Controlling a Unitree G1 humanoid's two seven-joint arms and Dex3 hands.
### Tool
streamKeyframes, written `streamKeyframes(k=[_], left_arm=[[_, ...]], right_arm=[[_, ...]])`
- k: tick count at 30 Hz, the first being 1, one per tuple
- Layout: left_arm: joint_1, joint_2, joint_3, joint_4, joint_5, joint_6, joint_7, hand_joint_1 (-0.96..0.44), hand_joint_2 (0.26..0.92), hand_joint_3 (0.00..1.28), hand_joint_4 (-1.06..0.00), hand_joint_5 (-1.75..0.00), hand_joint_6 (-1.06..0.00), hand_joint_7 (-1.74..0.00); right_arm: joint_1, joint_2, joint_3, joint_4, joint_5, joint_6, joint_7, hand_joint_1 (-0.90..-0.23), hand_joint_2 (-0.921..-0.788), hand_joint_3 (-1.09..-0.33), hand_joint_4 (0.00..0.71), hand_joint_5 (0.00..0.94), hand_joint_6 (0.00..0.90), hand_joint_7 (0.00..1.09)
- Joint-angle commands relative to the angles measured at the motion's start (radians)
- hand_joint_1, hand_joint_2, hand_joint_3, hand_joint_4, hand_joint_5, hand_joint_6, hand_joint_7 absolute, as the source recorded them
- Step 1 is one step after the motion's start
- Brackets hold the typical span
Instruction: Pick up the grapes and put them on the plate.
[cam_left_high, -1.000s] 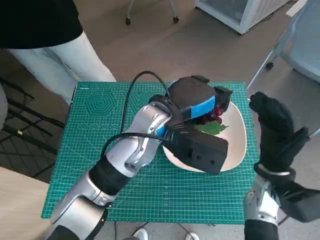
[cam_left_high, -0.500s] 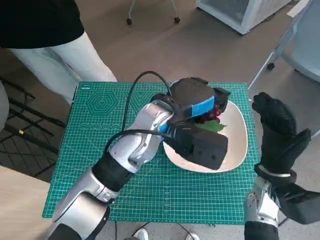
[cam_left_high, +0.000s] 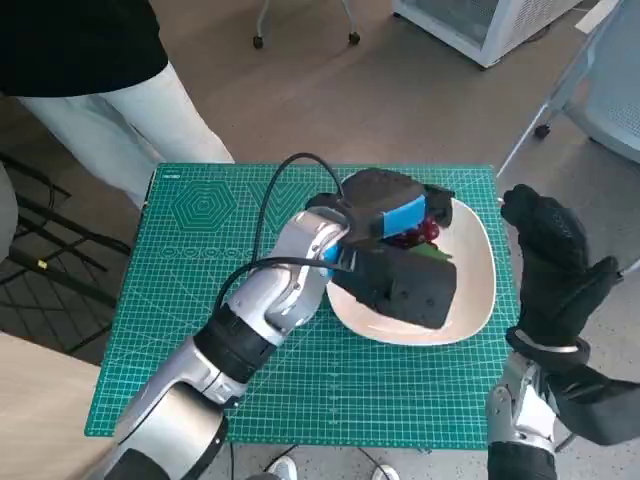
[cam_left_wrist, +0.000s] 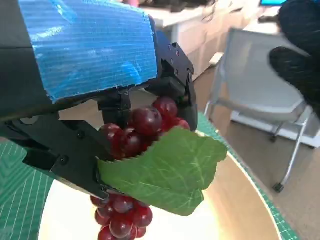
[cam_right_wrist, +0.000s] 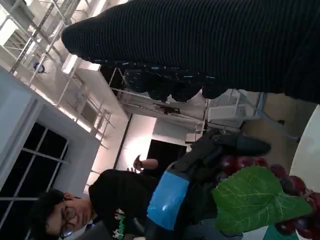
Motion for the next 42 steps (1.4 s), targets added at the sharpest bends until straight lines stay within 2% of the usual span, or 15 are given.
streamKeyframes(k=[1, 7, 16, 21, 26, 29, 35, 42], left_arm=[[-0.026, 0.009, -0.011, -0.017, 0.012, 0.018, -0.01, -0.52, 0.892, 0.04, -0.1, -0.15, -0.19, -0.03], [-0.016, 0.032, -0.026, -0.019, 0.03, -0.012, 0.015, -0.69, 0.917, 0.07, -0.01, -0.02, -0.12, 0.0], [0.022, 0.078, 0.015, 0.002, -0.018, -0.121, 0.102, -0.78, 0.921, 0.23, 0.0, 0.0, -0.11, 0.0], [0.062, 0.11, 0.098, 0.057, -0.109, -0.259, 0.204, -0.81, 0.921, 0.38, 0.0, 0.0, -0.13, -0.01], [0.112, 0.112, 0.248, 0.163, -0.299, -0.45, 0.28, -0.8, 0.921, 0.49, -0.02, -0.01, -0.17, -0.03], [0.154, 0.085, 0.357, 0.204, -0.465, -0.532, 0.247, -0.76, 0.921, 0.51, -0.05, -0.02, -0.19, -0.04], [0.263, 0.023, 0.531, 0.183, -0.806, -0.583, 0.064, -0.68, 0.921, 0.47, -0.09, -0.03, -0.2, -0.03], [0.373, 0.028, 0.624, 0.165, -0.965, -0.642, -0.059, -0.63, 0.921, 0.44, -0.08, -0.01, -0.18, -0.02]], right_arm=[[0.006, 0.009, 0.003, 0.029, -0.01, -0.003, -0.006, -0.643, -0.921, -0.734, 0.46, 0.002, 0.122, 0.31], [-0.002, 0.008, 0.007, 0.044, -0.014, -0.014, -0.006, -0.644, -0.921, -0.735, 0.461, 0.002, 0.114, 0.3], [-0.012, 0.007, 0.011, 0.063, -0.013, -0.021, -0.005, -0.648, -0.921, -0.734, 0.462, 0.002, 0.096, 0.29], [-0.014, 0.009, 0.016, 0.066, -0.011, -0.019, -0.002, -0.65, -0.921, -0.733, 0.463, 0.002, 0.097, 0.29], [-0.017, 0.007, 0.022, 0.07, -0.004, -0.015, 0.007, -0.65, -0.921, -0.733, 0.462, 0.002, 0.1, 0.29], [-0.02, 0.006, 0.024, 0.074, 0.001, -0.013, 0.015, -0.65, -0.921, -0.732, 0.462, 0.002, 0.103, 0.29], [-0.02, 0.006, 0.033, 0.059, 0.001, -0.001, 0.022, -0.651, -0.921, -0.727, 0.466, 0.003, 0.112, 0.29], [-0.019, 0.005, 0.042, 0.037, 0.012, 0.019, 0.035, -0.648, -0.921, -0.725, 0.468, 0.004, 0.116, 0.28]])
